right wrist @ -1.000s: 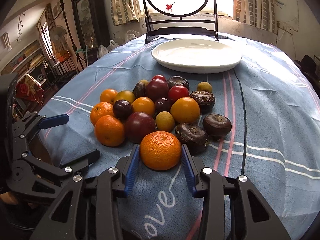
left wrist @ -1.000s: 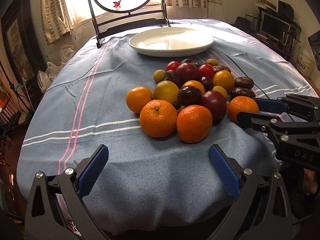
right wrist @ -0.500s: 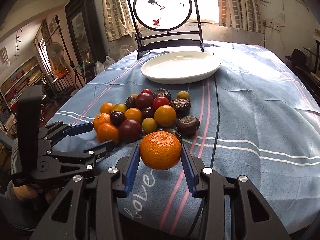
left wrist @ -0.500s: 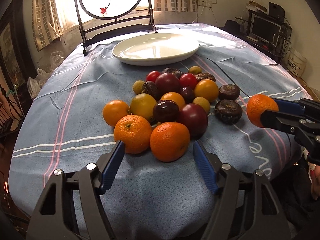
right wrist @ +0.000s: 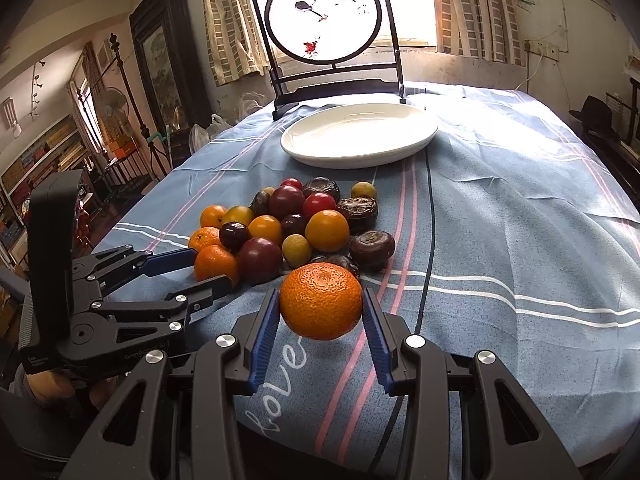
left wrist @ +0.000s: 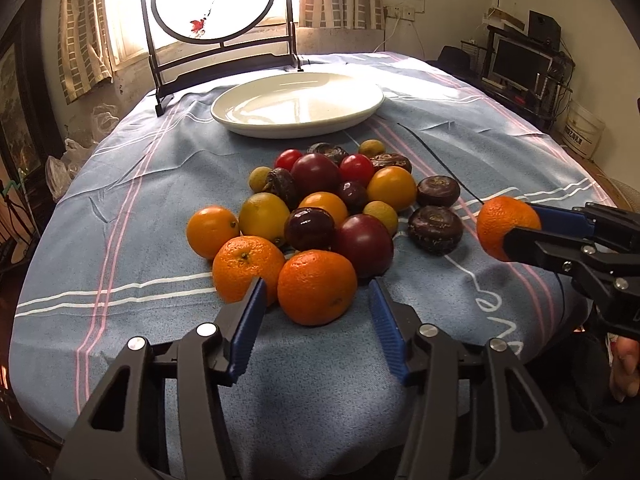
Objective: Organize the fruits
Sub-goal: 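Carry both oranges to the white plate and release them there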
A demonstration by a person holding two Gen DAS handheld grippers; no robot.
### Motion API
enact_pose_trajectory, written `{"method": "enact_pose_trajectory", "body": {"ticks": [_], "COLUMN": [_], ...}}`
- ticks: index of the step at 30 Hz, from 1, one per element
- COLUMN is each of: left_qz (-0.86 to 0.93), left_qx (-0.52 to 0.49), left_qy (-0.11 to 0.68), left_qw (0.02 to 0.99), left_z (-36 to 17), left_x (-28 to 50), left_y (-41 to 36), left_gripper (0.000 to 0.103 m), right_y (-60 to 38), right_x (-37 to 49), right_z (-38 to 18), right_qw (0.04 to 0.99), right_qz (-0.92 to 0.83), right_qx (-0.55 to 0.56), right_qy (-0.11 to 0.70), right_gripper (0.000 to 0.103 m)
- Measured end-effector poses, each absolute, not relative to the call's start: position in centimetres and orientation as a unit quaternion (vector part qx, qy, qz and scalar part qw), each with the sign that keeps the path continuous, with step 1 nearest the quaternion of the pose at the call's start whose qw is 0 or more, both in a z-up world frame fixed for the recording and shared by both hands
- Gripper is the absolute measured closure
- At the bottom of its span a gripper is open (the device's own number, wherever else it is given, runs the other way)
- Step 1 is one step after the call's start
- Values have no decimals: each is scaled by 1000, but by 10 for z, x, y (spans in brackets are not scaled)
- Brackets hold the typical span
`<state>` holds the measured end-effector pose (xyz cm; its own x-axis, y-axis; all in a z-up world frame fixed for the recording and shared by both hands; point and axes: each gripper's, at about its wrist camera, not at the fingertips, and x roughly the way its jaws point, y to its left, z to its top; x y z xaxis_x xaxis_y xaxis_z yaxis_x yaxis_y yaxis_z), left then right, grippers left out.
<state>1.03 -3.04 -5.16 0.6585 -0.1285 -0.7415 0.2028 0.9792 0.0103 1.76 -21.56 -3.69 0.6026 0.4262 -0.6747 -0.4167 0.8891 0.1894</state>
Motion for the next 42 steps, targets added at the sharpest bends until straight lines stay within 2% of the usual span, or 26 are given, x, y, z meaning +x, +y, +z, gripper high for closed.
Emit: {"method": "enact_pose_trajectory", "body": {"ticks": [8, 9, 11, 13, 14, 16, 17, 32, 38, 42], "left_qz": [-97, -96, -86, -70, -69, -72, -88, -108, -117, -127], "left_qx": [39, 36, 28, 29, 26, 25, 17, 6, -8, -24], "left_qy": [412, 421, 430, 423, 420, 419, 423, 364, 362, 389], "left_qw": [905, 901, 898, 903, 905, 905, 902, 925, 925, 912], "left_z": [-51, -55, -63, -65, -65, -66, -67, -22, 3, 9], "left_x": [7, 10, 18, 23, 25, 29, 31, 11, 52, 104], "left_y": [-29, -28, -25, -24, -23, -22, -22, -12, -2, 0], "left_gripper": [58, 46, 31, 30, 30, 46, 66, 66, 66, 66], "right_y": [-216, -216, -216, -215, -215, -215, -215, -225, -236, -237], "right_x": [17, 17, 18, 18, 18, 18, 18, 26, 63, 106], "right_z": [-37, -38, -38, -38, -38, -39, -39, -25, 13, 34], "right_qw": [895, 894, 894, 893, 893, 892, 892, 896, 909, 911], "right_qz": [236, 237, 238, 240, 240, 240, 239, 253, 242, 240], "right_qx": [10, 9, 10, 10, 10, 10, 10, 23, 34, 45], "right_qy": [379, 379, 380, 380, 381, 383, 384, 364, 338, 332], "right_gripper": [61, 61, 61, 61, 61, 61, 61, 61, 61, 61]}}
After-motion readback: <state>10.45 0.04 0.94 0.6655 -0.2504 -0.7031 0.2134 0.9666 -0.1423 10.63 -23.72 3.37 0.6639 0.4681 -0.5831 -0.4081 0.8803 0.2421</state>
